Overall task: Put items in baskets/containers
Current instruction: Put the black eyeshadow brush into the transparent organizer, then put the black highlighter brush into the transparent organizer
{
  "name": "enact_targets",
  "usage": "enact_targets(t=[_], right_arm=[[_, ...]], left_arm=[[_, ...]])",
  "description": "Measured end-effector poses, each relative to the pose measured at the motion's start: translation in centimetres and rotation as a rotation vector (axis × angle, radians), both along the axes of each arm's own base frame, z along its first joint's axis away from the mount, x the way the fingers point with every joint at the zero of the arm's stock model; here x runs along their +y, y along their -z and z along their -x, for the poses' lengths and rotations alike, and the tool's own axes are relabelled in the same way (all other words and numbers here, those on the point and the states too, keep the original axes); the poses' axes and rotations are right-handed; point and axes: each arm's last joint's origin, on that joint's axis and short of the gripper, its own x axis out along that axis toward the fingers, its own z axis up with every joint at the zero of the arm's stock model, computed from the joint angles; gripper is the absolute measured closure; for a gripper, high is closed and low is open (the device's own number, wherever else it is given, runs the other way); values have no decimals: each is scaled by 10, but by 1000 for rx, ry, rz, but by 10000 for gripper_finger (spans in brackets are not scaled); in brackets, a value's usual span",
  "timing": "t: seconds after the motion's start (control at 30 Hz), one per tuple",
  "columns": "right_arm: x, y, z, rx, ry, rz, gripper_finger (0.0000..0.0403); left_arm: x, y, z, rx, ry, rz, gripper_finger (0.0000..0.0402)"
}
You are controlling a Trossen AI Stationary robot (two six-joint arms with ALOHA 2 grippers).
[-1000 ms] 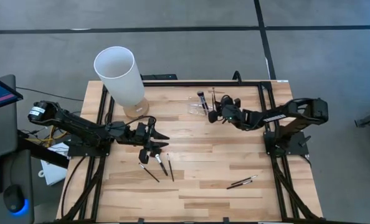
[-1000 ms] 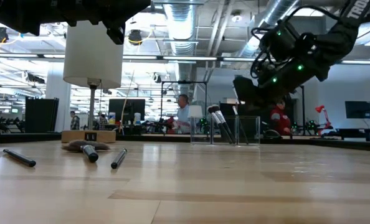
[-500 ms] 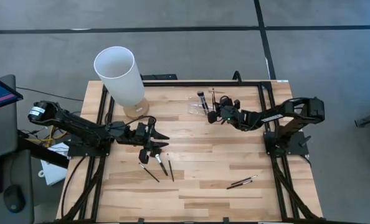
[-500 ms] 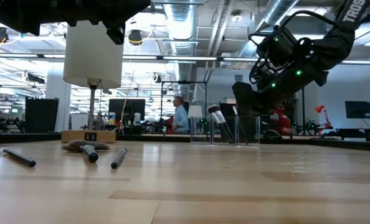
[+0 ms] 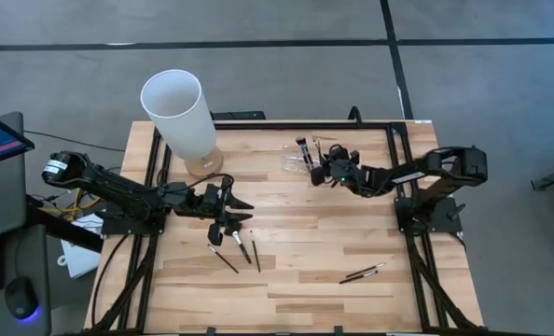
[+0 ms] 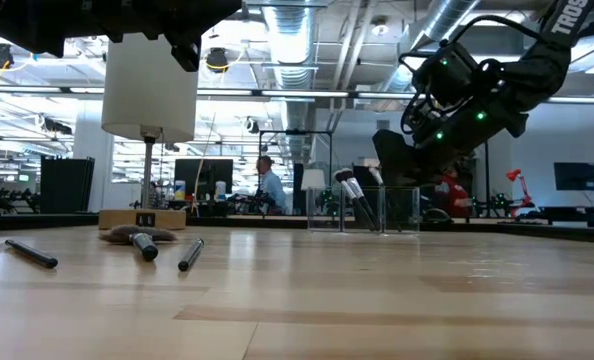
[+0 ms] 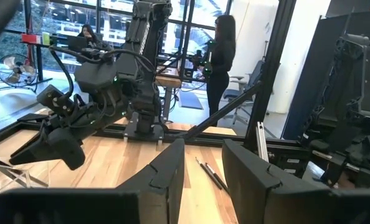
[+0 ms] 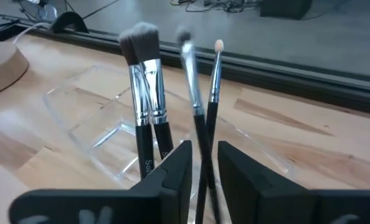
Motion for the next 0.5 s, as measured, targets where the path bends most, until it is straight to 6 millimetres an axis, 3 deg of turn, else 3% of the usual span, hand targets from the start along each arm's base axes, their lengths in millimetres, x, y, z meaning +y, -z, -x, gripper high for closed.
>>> enact_targets(t=[0.5], right_arm=[[18,-33,3,-104,-85,49,327]], left_arm=[[0,0,0,0,0,4,295]])
